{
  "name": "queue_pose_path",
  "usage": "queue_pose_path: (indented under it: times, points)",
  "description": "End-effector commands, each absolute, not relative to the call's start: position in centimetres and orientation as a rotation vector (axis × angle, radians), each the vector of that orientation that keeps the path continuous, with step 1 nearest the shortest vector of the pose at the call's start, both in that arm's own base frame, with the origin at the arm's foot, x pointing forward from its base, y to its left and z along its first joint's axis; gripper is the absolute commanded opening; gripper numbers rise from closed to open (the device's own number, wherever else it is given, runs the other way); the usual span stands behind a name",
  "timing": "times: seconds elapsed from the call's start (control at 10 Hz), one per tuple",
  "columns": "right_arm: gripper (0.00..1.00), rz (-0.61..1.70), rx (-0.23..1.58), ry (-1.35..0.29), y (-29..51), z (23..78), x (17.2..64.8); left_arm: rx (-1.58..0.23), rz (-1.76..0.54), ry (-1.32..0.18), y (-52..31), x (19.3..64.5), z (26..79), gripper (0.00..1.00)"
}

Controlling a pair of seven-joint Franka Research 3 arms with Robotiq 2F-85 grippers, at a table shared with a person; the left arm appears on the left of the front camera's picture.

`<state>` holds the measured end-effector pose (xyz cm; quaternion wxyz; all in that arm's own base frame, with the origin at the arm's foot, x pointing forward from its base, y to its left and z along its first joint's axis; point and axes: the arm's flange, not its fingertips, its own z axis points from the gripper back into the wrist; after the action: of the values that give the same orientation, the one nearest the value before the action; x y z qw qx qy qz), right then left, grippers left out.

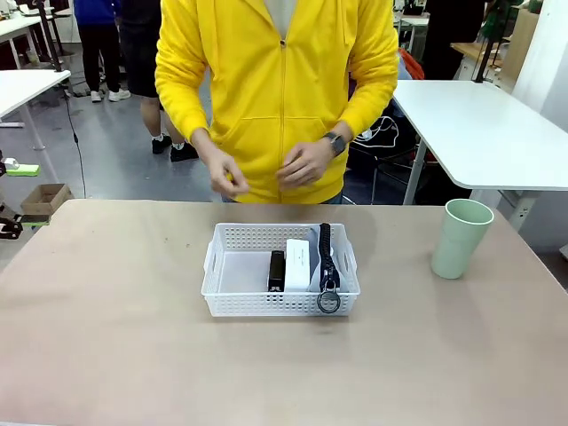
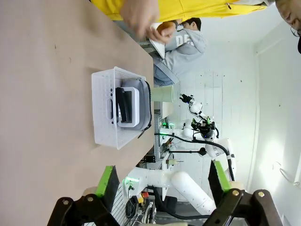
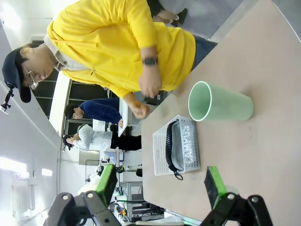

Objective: Efficiently arrange items inside the basket to fit them all.
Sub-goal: Pick up the Reusable plastic cup and place it inside the Organizing basket.

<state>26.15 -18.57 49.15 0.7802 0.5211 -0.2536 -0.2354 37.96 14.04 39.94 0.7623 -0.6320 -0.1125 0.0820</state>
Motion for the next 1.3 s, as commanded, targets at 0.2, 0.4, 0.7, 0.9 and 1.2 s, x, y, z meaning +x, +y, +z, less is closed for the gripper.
queue_pose_path:
  times: [0.2,0.4,0.7,0.9,1.2]
  points:
    - [1.0,-0.315,0.976,-0.574,-16.0,47.8,28.2,-1.372,0.182,-0.237,14.0,37.6,40.1,1.0]
    - [1.0,-0.135,0.923,-0.515,-13.9,45.5,29.0,-1.372,0.182,-0.237,14.0,37.6,40.1,1.0]
    - [1.0,0.011,0.694,-0.541,-11.6,39.3,30.1,-1.372,0.182,-0.237,14.0,37.6,40.1,1.0]
    - [1.0,0.15,0.616,-0.559,-11.1,36.3,30.1,-1.372,0.182,-0.237,14.0,37.6,40.1,1.0]
    - [1.0,0.141,0.643,-0.465,-11.0,33.9,29.8,-1.372,0.182,-0.237,14.0,37.6,40.1,1.0]
